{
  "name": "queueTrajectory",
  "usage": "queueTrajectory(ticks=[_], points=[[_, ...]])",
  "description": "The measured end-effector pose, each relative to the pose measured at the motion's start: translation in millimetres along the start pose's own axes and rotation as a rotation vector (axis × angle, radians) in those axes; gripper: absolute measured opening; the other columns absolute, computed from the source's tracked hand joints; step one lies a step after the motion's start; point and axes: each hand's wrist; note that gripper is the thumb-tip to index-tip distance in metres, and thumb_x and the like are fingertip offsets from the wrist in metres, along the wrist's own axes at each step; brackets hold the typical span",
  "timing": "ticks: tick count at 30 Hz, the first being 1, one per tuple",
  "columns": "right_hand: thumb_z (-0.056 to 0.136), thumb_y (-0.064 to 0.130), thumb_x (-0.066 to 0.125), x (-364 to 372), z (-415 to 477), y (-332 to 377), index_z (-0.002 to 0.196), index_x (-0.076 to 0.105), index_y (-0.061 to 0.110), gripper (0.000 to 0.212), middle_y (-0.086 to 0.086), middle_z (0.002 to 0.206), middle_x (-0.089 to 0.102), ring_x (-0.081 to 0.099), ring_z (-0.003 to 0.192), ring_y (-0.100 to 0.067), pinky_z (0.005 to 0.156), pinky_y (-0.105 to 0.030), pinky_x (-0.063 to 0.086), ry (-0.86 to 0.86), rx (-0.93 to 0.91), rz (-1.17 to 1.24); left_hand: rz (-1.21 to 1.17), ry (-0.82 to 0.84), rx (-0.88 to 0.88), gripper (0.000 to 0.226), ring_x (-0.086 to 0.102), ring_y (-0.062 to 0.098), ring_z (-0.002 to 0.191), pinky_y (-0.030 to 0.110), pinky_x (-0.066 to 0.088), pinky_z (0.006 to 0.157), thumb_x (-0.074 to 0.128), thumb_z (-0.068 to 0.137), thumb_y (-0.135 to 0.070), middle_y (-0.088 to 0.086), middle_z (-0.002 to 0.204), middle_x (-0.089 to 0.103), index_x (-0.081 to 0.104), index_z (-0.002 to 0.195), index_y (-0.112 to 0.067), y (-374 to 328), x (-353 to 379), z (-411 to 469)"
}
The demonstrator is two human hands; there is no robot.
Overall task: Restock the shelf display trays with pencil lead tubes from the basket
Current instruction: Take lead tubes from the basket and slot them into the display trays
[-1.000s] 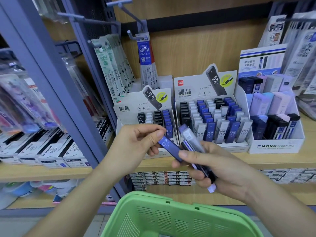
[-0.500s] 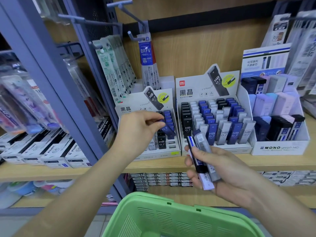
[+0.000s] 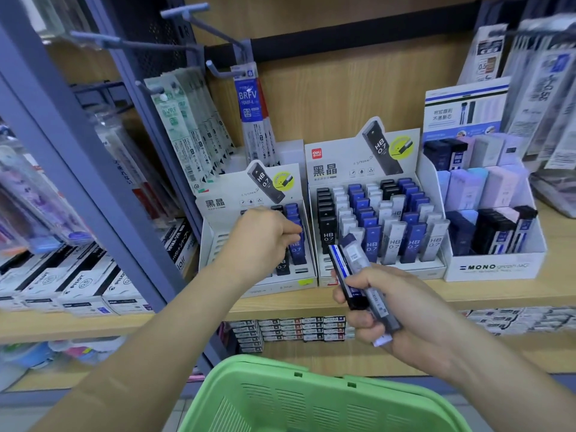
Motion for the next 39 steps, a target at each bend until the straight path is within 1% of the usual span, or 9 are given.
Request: queueTrajectory(ticks=[7,14,17,20,23,26,32,35,39], points=[[0.083,0.010,0.066,2,-1,-2,0.101,0.059,0.006,0.020,-0.010,0.077,0.064,0.032,0.041,-0.008,0.035,-0.015,0.020,0.078,-0.059,-0.048,-0.106,-0.090,-0.181,0.009,0.058,0.010,0.075,0.022,0.046,0.072,0.068,0.085,-0.010,-0.004,0.081,0.069,0.074,0.088,-0.017,-10,7,2],[0.075,0.016,0.070,3,-5,0,0.108,0.057,0.003,0.038,-0.010,0.082,0.068,0.030,0.041,-0.008,0.036,-0.014,0.020,0.099,-0.133,-0.064,0.042,-0.078,-0.101,0.018,0.054,0.023,0.088,0.028,0.039,0.076,0.060,0.088,-0.020,0.004,0.084,0.066,0.075,0.079,-0.017,-15,1,3],[0.071,0.019,0.070,3,-7,2,0.101,0.061,0.008,0.033,-0.011,0.086,0.072,0.032,0.039,-0.008,0.038,-0.015,0.019,0.050,-0.223,-0.046,-0.469,0.073,-0.207,0.033,0.055,0.024,0.061,0.031,0.047,0.061,0.060,0.090,-0.035,0.010,0.067,0.067,0.074,0.068,-0.015,-30,-15,-5],[0.069,0.022,0.073,3,-6,3,0.103,0.063,0.012,0.037,-0.010,0.081,0.067,0.035,0.037,-0.009,0.038,-0.016,0.021,-0.025,-0.301,-0.015,-0.830,0.293,-0.258,0.035,0.050,0.014,0.057,0.024,0.043,0.053,0.068,0.077,-0.047,0.013,0.075,0.070,0.076,0.072,-0.013,-47,-28,-14],[0.078,0.020,0.074,1,-8,4,0.098,0.064,0.015,0.023,-0.003,0.069,0.058,0.036,0.038,-0.010,0.037,-0.016,0.024,-0.076,-0.351,-0.081,-0.858,0.261,-0.211,0.016,0.056,0.007,0.059,0.020,0.047,0.054,0.074,0.077,-0.026,0.006,0.069,0.067,0.073,0.078,-0.011,-56,-21,-18],[0.081,0.021,0.074,-6,-13,10,0.095,0.063,0.017,0.019,0.003,0.063,0.057,0.034,0.039,-0.010,0.037,-0.016,0.026,-0.097,-0.393,-0.130,-0.953,0.212,-0.211,0.009,0.063,0.021,0.072,0.035,0.057,0.075,0.067,0.087,-0.012,0.014,0.076,0.066,0.065,0.086,-0.003,-63,-10,-18],[0.071,0.027,0.075,-39,-27,44,0.095,0.060,0.015,0.031,-0.008,0.068,0.046,0.027,0.040,-0.011,0.038,-0.019,0.021,-0.178,-0.551,-0.061,-0.844,0.166,-0.081,0.013,0.063,0.020,0.051,0.025,0.051,0.047,0.052,0.096,-0.014,0.004,0.064,0.059,0.065,0.101,-0.015,-85,-16,-5],[0.080,0.008,0.071,-65,-32,58,0.098,0.058,0.014,0.023,-0.007,0.063,0.043,0.027,0.037,-0.010,0.037,-0.018,0.022,-0.195,-0.559,-0.089,-0.716,0.121,0.007,0.014,0.056,0.010,0.050,0.019,0.044,0.050,0.063,0.090,-0.015,-0.003,0.060,0.058,0.071,0.097,-0.025,-105,-10,6],[0.085,0.001,0.066,-101,-38,74,0.094,0.057,0.015,0.019,-0.013,0.073,0.057,0.028,0.036,-0.008,0.035,-0.017,0.021,-0.245,-0.527,-0.100,-0.987,0.038,-0.072,0.017,0.067,0.015,0.060,0.021,0.054,0.060,0.072,0.080,0.000,0.009,0.072,0.069,0.065,0.087,-0.013,-135,-6,32]])
Point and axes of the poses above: each hand's wrist, its own z-axis towards the middle knuckle, its own x-axis out of the palm, y = z × x
